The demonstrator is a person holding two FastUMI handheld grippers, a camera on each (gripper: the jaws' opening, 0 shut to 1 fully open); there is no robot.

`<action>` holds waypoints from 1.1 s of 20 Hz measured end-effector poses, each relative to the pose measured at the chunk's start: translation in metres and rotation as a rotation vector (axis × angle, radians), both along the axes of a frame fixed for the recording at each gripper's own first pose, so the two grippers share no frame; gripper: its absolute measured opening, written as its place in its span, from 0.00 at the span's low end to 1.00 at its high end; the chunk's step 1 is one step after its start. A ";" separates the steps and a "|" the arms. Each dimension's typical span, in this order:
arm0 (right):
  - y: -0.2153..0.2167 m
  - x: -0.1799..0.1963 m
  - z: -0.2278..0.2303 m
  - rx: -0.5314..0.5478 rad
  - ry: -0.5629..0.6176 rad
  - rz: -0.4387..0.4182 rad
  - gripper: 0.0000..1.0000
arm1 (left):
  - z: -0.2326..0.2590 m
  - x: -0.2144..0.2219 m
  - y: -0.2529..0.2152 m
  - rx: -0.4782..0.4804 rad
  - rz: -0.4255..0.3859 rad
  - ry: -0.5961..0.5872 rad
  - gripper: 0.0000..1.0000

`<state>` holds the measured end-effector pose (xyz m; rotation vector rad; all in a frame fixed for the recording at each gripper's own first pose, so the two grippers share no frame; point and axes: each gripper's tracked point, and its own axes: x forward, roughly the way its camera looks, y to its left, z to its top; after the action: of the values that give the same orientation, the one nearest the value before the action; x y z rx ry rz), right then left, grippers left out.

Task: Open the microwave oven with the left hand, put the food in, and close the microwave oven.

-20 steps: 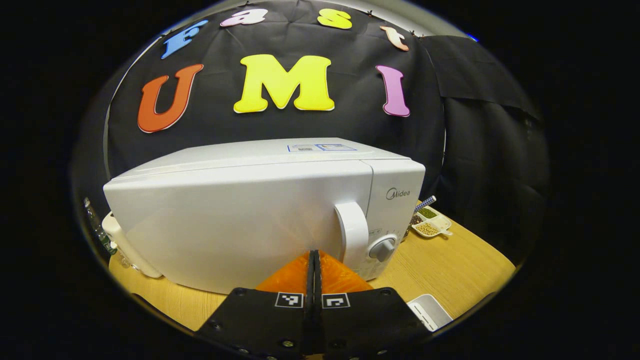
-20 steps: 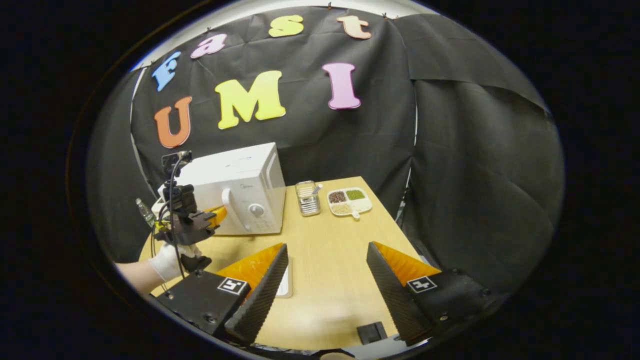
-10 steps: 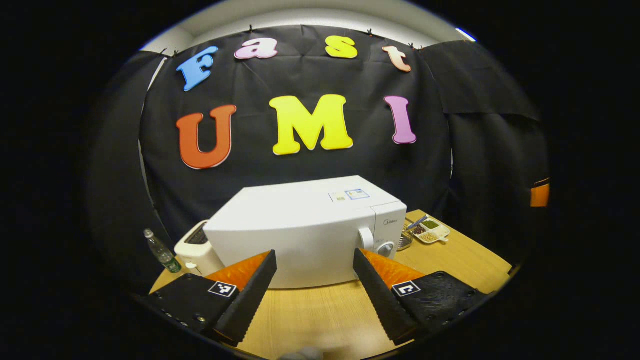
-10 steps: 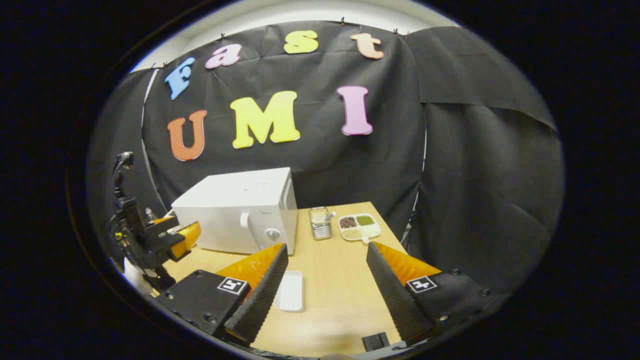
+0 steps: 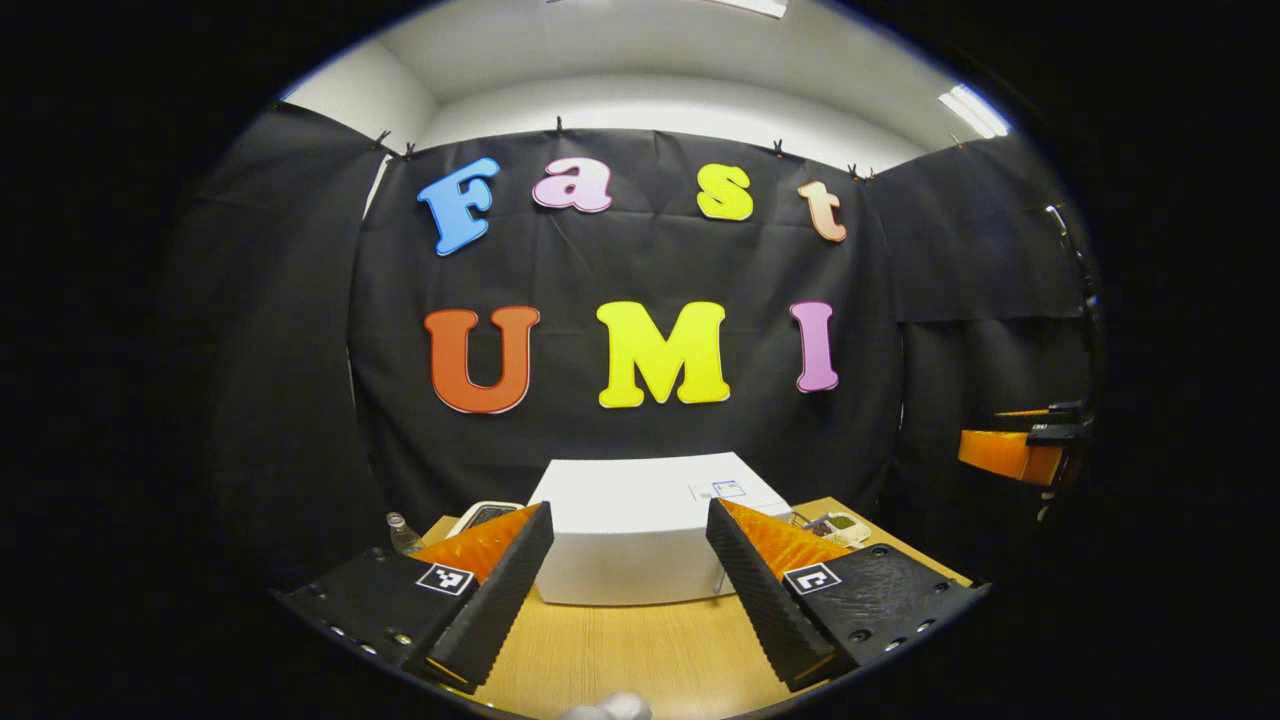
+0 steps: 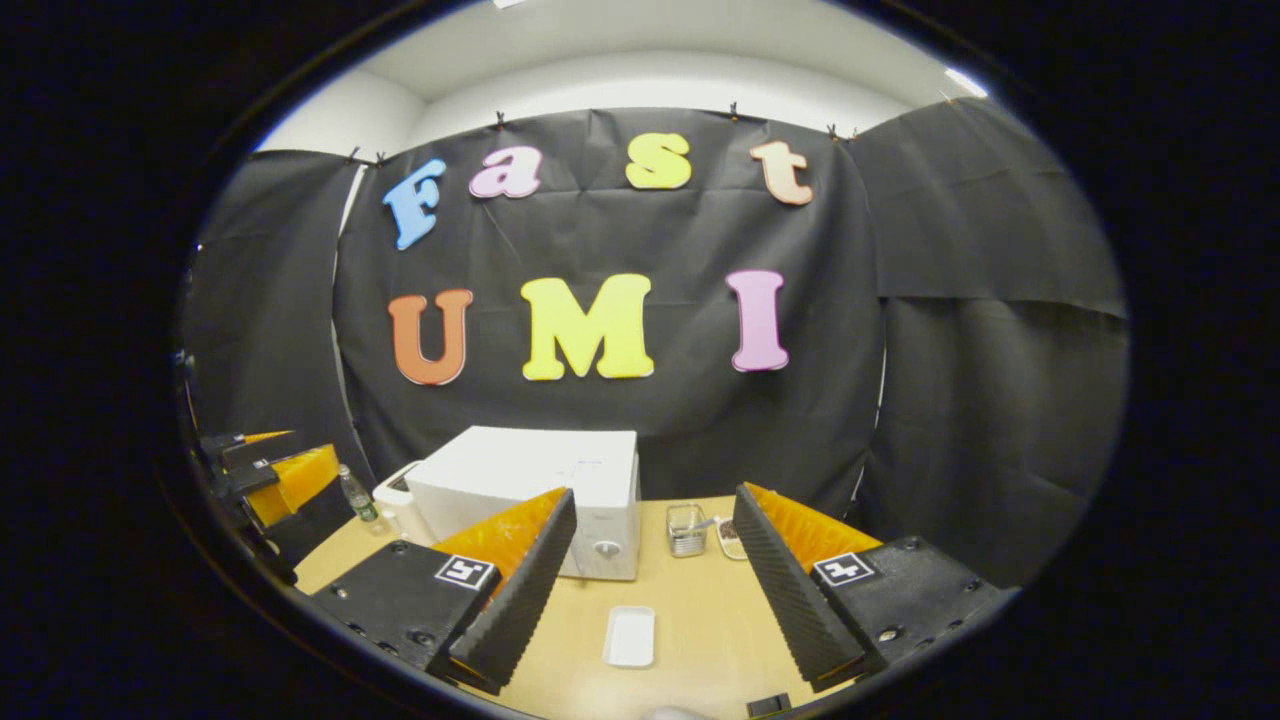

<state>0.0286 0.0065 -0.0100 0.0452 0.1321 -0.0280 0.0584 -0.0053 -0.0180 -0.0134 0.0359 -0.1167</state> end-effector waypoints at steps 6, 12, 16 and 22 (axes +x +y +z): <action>0.019 -0.006 0.029 0.000 -0.040 0.039 0.92 | 0.050 -0.028 0.018 0.004 0.050 -0.095 0.96; 0.030 -0.014 0.048 -0.040 -0.081 0.056 0.92 | 0.058 -0.033 0.033 -0.018 0.075 -0.065 0.96; 0.035 -0.017 0.064 -0.029 -0.101 0.067 0.92 | 0.065 -0.035 0.037 -0.021 0.078 -0.071 0.96; 0.036 -0.016 0.087 -0.046 -0.136 0.062 0.92 | 0.071 -0.034 0.034 -0.040 0.063 -0.069 0.96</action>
<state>0.0131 0.0423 0.0766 -0.0028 -0.0030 0.0343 0.0242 0.0283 0.0526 -0.0501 -0.0360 -0.0549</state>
